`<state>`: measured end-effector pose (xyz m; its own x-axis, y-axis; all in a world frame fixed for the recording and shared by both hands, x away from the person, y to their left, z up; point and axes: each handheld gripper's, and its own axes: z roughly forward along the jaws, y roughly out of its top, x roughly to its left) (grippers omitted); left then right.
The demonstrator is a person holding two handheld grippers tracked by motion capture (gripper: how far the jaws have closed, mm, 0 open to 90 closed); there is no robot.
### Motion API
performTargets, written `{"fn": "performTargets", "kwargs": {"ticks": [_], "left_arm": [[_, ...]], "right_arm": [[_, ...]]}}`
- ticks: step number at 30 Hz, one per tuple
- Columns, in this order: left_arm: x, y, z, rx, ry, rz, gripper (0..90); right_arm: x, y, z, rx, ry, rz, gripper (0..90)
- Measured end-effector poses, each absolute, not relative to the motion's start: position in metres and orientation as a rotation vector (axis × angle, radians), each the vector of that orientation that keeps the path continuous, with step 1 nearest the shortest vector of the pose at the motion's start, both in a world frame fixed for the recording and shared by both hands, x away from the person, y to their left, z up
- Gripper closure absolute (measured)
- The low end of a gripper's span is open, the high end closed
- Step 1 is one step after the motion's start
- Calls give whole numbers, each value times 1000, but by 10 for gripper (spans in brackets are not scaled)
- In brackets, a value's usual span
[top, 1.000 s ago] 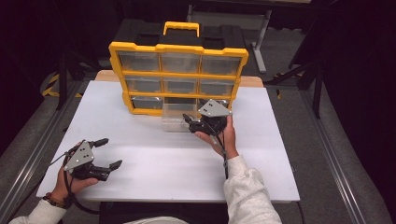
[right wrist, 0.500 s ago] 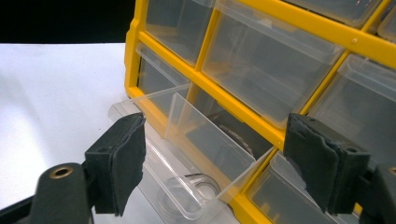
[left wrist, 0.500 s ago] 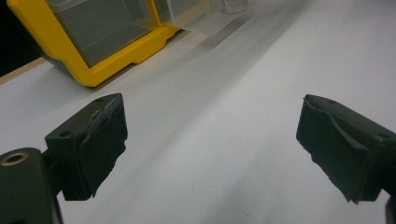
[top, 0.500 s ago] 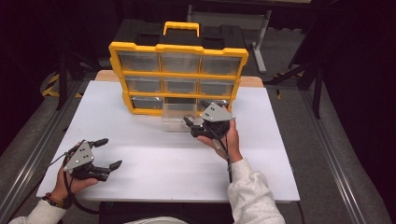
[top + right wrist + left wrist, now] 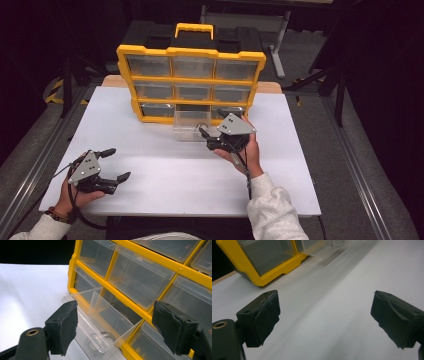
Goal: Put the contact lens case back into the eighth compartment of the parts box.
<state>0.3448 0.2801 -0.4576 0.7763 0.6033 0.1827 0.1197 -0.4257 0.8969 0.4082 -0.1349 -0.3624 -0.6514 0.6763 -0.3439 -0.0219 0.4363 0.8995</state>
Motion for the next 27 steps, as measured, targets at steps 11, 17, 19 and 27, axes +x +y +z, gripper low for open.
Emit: {"fn": "performTargets", "kwargs": {"ticks": [11, 17, 19, 27], "left_arm": [[345, 280, -457, 1968, 544, 610, 99], [345, 280, -458, 1970, 544, 611, 99], [345, 280, -458, 1970, 543, 612, 99], [345, 279, -458, 1971, 543, 612, 99]], "right_arm": [[400, -140, -361, 523, 1979, 1249, 218], [396, -143, -361, 511, 1981, 1249, 216], [395, -145, -360, 506, 1979, 1245, 216], [391, -148, -361, 503, 1980, 1232, 213]]}}
